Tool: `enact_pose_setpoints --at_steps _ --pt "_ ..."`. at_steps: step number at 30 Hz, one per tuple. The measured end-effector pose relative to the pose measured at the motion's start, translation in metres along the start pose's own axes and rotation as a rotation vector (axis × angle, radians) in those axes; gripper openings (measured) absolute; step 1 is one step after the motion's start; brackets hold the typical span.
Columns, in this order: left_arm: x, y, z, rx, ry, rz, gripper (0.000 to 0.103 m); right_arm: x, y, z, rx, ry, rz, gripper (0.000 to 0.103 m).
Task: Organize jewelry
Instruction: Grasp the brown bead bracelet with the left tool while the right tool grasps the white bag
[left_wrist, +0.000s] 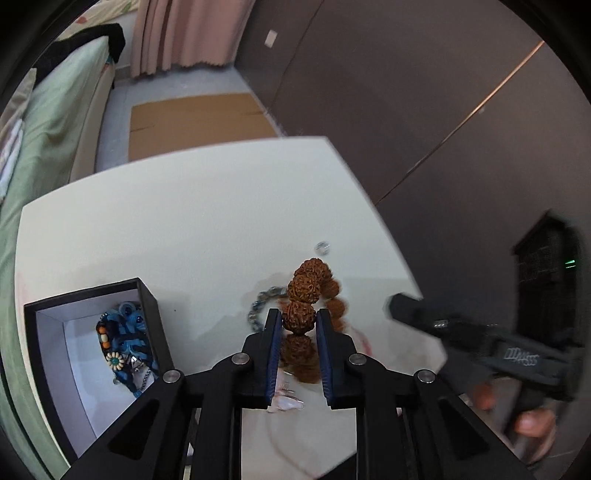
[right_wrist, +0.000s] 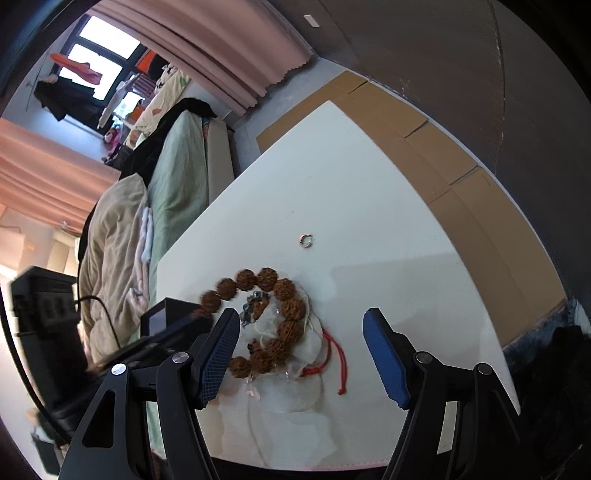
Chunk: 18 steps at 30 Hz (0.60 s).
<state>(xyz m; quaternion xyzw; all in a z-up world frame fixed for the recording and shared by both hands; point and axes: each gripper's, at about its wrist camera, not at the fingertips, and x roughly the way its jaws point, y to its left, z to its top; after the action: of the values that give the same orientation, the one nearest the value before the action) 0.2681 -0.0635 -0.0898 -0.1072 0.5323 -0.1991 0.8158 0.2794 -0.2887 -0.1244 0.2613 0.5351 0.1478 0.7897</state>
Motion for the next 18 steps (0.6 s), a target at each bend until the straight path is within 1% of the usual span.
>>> enact_pose_setpoints --at_steps 3,5,6,7,9,14,18 --pt "-0.018 -0.004 -0.002 0.01 -0.049 -0.026 0.019 0.001 0.004 0.0 -0.025 -0.002 -0.005 0.069" --pt "-0.029 -0.004 -0.003 0.011 -0.08 -0.039 0.019 0.003 0.004 0.001 -0.026 0.005 -0.01 0.063" --pt "-0.034 -0.003 -0.003 0.008 -0.094 -0.041 0.019 0.005 0.004 0.001 -0.023 0.014 -0.011 0.058" --pt "-0.035 -0.004 -0.001 0.004 -0.103 -0.036 0.019 0.007 0.004 0.002 -0.023 0.02 -0.011 0.056" --pt "-0.04 -0.002 -0.002 0.003 -0.117 -0.024 0.019 0.012 0.006 0.001 -0.022 0.037 -0.016 0.056" --pt "-0.052 0.002 -0.002 -0.004 -0.145 -0.046 0.019 0.023 0.019 -0.001 -0.061 0.06 -0.053 0.055" --pt "-0.06 0.003 -0.005 -0.007 -0.155 -0.049 0.019 0.037 0.026 0.0 -0.086 0.083 -0.112 0.055"
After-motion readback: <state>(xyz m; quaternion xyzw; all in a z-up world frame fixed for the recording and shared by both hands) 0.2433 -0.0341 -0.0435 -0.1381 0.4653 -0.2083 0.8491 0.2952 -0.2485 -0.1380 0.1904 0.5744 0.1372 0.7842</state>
